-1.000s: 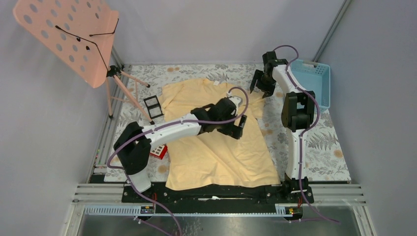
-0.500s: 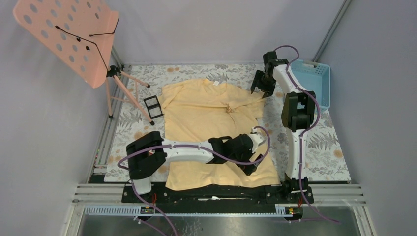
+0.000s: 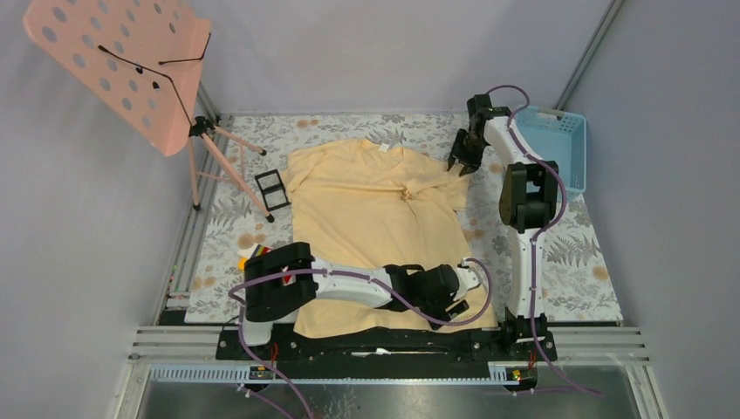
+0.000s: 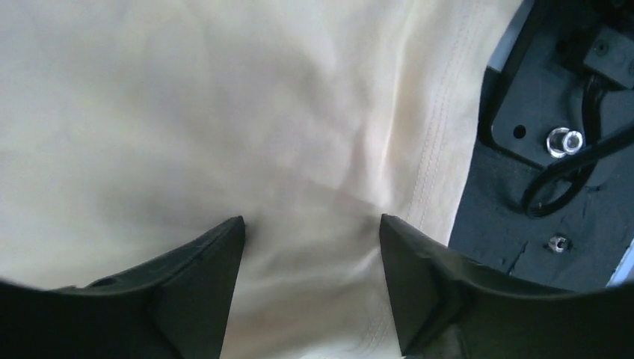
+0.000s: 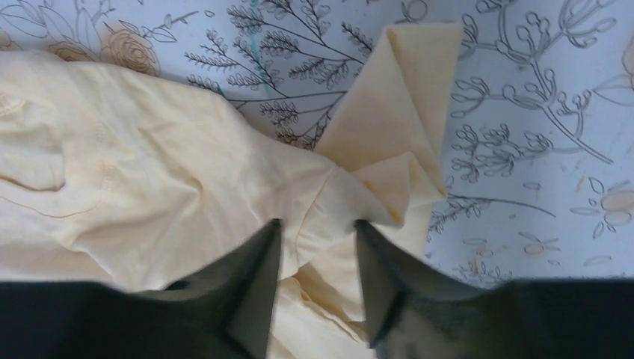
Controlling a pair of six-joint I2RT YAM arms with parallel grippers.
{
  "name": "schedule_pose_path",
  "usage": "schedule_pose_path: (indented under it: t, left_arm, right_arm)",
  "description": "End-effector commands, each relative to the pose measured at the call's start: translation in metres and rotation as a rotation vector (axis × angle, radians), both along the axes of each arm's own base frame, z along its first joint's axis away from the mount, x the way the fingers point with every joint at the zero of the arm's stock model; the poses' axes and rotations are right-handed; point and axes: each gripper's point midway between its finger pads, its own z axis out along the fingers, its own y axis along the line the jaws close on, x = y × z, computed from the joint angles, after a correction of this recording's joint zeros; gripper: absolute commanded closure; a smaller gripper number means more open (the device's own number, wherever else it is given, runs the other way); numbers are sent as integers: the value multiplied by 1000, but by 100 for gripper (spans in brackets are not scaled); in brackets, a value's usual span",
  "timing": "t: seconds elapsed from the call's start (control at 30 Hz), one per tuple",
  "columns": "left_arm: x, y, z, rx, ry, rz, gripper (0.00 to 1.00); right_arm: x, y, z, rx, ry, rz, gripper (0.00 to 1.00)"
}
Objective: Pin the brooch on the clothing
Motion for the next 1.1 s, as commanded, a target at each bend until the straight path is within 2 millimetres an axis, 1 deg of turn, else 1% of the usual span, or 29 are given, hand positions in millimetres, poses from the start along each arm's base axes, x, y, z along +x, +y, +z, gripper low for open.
schedule_pose_path:
  t: [0.0,0.07,0.1,0.17,0.2,0.23,0.27,0.4,0.53,0.57,0.6,0.77,0.9,0.93,0.97,1.0,1.03,1.07]
  left_arm:
    - [1,12,-25,84,-17,12,47]
    - [-1,18,-29,96,-8,22,68]
    - [-1,20,-30,98,-6,29,76]
    - [-1,25,-30,94,-6,40,94]
    - [-2,26,-29,87,-4,43,100]
    - [-3,27,-28,84,1,41,100]
    - [-5,28,-28,76,7,35,100]
    - [-14,28,-30,63,48,6,100]
    - [-28,24,-27,44,106,-54,100]
    - [-31,24,-26,37,117,-68,100]
    - [-35,23,-23,28,131,-81,100]
    - [-50,20,-12,-12,195,-134,100]
    - [-60,15,-3,-51,248,-152,100]
    - [-62,13,1,-64,268,-154,100]
    - [-64,10,5,-76,278,-154,100]
    - [-64,7,11,-87,284,-149,100]
    - [-61,3,19,-98,280,-139,98]
    - [-57,0,26,-103,268,-123,88]
  right_arm:
    - [6,7,10,53,-40,-7,58]
    - [11,7,16,61,-91,-29,74]
    - [11,7,15,71,-111,-47,80]
    - [19,7,21,107,-171,-86,90]
    - [27,8,26,137,-215,-110,94]
    - [32,8,29,161,-244,-119,99]
    - [37,7,31,183,-264,-143,100]
    - [62,2,39,238,-337,-169,100]
    - [91,3,50,258,-386,-151,100]
    - [97,3,50,256,-392,-145,100]
    - [109,2,56,255,-414,-140,100]
    - [142,-1,67,267,-473,-133,100]
    - [157,-6,70,285,-520,-143,100]
    - [159,-7,70,286,-526,-144,97]
    - [159,-7,69,288,-526,-141,89]
    - [158,-7,71,294,-528,-133,77]
    - [157,-6,74,301,-529,-121,62]
    - [155,-5,79,306,-536,-103,50]
